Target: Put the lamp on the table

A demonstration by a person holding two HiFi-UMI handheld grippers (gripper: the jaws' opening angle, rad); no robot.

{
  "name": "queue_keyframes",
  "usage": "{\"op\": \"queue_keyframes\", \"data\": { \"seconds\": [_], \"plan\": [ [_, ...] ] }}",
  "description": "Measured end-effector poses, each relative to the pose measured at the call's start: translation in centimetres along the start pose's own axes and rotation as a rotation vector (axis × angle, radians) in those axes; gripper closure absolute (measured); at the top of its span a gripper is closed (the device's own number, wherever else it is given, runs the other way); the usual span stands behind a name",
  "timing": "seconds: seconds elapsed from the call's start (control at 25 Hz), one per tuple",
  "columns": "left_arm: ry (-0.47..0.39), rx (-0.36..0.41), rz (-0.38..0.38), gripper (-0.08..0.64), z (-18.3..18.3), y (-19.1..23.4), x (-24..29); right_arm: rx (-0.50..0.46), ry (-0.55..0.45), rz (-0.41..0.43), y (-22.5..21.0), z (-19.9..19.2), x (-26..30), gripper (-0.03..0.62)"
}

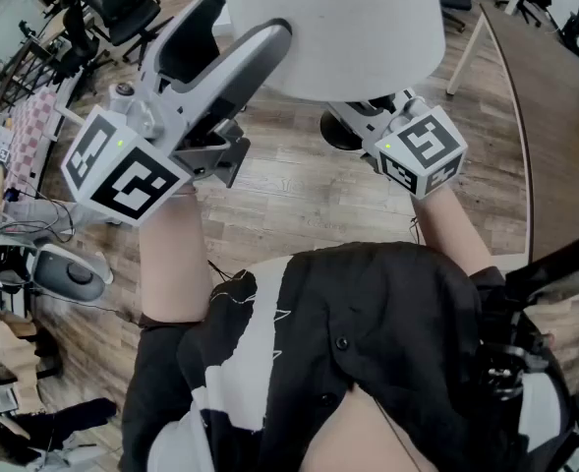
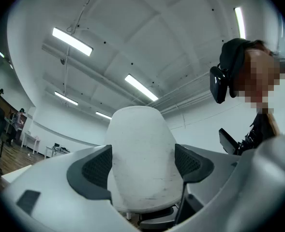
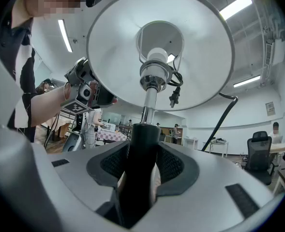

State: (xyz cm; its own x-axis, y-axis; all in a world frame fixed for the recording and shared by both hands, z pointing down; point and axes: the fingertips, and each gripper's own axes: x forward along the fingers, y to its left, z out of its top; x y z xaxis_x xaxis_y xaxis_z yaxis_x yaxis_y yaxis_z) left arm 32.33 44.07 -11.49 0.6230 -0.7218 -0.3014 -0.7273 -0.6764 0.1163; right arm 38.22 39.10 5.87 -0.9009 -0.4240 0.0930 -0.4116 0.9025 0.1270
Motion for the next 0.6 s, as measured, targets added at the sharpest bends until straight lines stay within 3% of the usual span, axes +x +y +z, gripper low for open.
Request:
{"op": "queue_keyframes", "data": {
  "seconds": [0.6],
  "plan": [
    [0.006,0.003,0.002,0.147,-2.0,4.2,-1.4,0.017,-0.007,-0.013,-0.1,-2.5,4.3,0.417]
  ]
}}
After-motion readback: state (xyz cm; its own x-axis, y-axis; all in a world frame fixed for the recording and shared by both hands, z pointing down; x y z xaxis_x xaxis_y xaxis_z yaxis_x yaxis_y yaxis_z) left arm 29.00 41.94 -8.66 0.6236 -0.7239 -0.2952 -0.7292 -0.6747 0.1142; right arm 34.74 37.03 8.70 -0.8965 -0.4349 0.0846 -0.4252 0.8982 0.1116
